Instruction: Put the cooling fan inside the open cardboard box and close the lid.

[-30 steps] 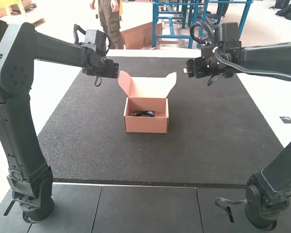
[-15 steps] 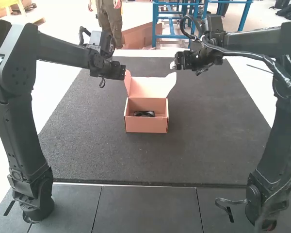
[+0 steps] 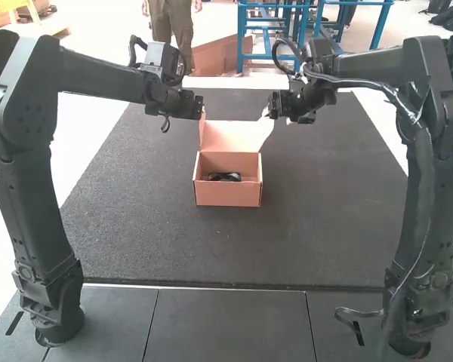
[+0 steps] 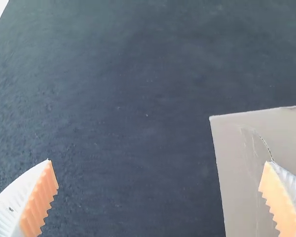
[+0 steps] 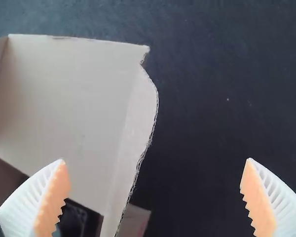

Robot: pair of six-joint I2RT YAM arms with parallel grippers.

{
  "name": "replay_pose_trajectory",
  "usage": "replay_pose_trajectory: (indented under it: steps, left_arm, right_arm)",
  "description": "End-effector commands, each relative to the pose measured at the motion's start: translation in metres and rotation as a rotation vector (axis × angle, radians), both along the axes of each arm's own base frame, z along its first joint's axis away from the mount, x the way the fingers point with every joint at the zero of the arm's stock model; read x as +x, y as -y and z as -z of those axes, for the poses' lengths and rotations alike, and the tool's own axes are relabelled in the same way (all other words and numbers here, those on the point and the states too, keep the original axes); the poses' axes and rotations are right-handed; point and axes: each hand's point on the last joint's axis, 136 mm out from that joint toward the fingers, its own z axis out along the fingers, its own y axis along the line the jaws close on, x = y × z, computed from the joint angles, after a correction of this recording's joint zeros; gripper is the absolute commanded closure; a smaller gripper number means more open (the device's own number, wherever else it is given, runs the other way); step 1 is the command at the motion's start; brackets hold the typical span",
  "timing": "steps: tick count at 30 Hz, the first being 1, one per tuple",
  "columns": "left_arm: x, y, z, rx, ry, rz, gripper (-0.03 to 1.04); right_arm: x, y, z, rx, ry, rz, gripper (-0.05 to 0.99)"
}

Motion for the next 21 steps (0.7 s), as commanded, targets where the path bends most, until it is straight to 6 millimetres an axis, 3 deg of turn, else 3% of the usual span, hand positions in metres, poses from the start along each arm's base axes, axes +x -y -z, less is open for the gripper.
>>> replay_pose_trajectory:
  steps: [1, 4, 12, 21]
  left_arm:
    - [0.005, 0.012, -0.010, -0.024, 0.021, 0.026, 0.04]
    - [0.005, 0.013, -0.010, -0.027, 0.021, 0.027, 0.04]
    - [0.004, 0.013, -0.009, -0.026, 0.016, 0.029, 0.04]
    - [0.004, 0.013, -0.009, -0.026, 0.015, 0.029, 0.04]
  right_arm:
    - [0.003, -0.009, -0.021, 0.040, 0.033, -0.015, 0.18]
    - [0.003, -0.011, -0.022, 0.046, 0.032, -0.019, 0.18]
    - [-0.003, -0.018, -0.022, 0.080, 0.015, -0.058, 0.52]
    - [-0.007, -0.025, -0.016, 0.102, -0.009, -0.088, 0.63]
